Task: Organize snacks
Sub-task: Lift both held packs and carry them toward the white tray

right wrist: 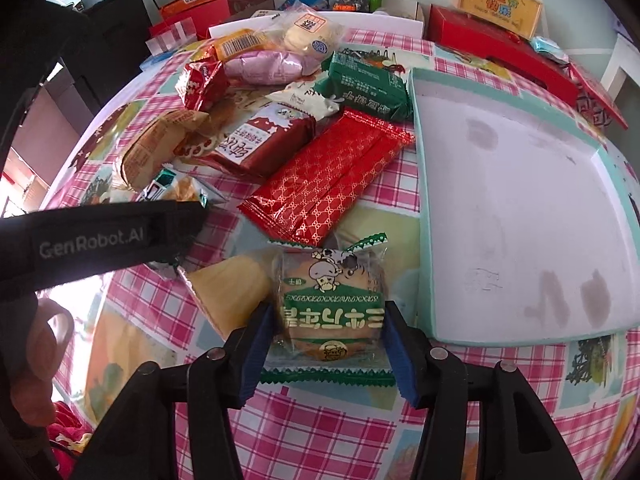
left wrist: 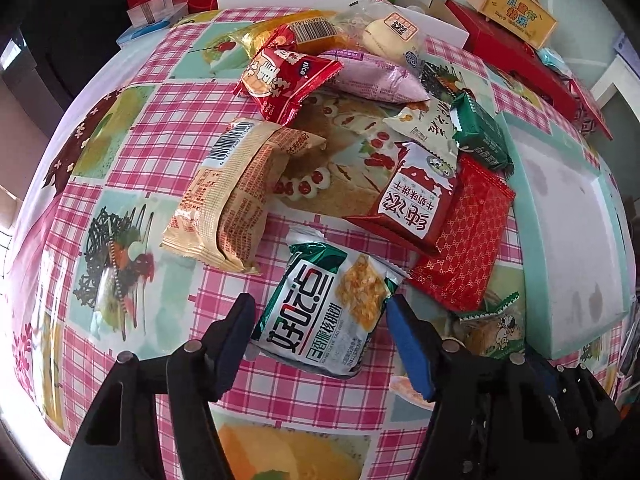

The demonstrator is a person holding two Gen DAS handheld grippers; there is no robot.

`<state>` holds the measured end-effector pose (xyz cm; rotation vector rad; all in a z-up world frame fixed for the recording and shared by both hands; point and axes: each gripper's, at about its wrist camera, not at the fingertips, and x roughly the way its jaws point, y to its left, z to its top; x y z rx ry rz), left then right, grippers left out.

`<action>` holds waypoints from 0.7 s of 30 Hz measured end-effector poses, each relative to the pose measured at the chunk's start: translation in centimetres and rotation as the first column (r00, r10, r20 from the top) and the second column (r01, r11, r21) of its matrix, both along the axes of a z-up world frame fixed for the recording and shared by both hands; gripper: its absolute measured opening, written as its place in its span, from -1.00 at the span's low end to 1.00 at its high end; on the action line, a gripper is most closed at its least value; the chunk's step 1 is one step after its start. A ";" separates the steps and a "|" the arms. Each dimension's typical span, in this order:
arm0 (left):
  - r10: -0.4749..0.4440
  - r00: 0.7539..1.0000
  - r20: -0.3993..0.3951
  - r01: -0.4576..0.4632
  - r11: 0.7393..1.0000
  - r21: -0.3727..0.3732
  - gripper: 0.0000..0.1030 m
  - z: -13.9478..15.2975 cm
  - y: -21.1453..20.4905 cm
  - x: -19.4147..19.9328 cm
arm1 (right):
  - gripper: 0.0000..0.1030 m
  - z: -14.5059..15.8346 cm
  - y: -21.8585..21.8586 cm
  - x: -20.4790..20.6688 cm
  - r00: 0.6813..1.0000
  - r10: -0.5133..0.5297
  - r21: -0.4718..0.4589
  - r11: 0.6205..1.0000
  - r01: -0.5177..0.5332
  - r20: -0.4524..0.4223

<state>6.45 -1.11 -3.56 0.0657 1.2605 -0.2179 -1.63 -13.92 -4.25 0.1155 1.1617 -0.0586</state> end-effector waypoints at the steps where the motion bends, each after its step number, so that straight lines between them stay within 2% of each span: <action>1: -0.004 1.000 0.003 0.004 1.000 0.005 0.34 0.0 -0.1 0.0 | 0.13 0.0 0.0 0.0 1.000 -0.002 0.003 1.000 0.002 0.001; 12: -0.021 1.000 0.002 0.021 1.000 0.010 0.30 -0.1 -0.4 -0.4 | 0.03 0.4 -0.5 -0.4 0.999 -0.032 0.016 0.999 0.032 0.020; 17: -0.023 1.000 -0.011 0.023 0.999 0.031 0.27 -0.7 -0.7 -0.2 | 0.03 1.5 -1.1 -0.8 0.996 -0.055 0.036 0.998 0.052 0.074; 19: -0.020 1.000 -0.014 0.021 0.999 0.037 0.14 -0.9 -0.8 -0.1 | 0.03 1.7 -1.2 -0.8 0.995 -0.059 0.043 0.998 0.056 0.083; 21: -0.018 1.000 -0.005 0.018 0.999 0.033 0.09 -0.8 -0.8 -0.1 | 0.03 1.7 -1.2 -0.8 0.995 -0.061 0.047 0.997 0.057 0.082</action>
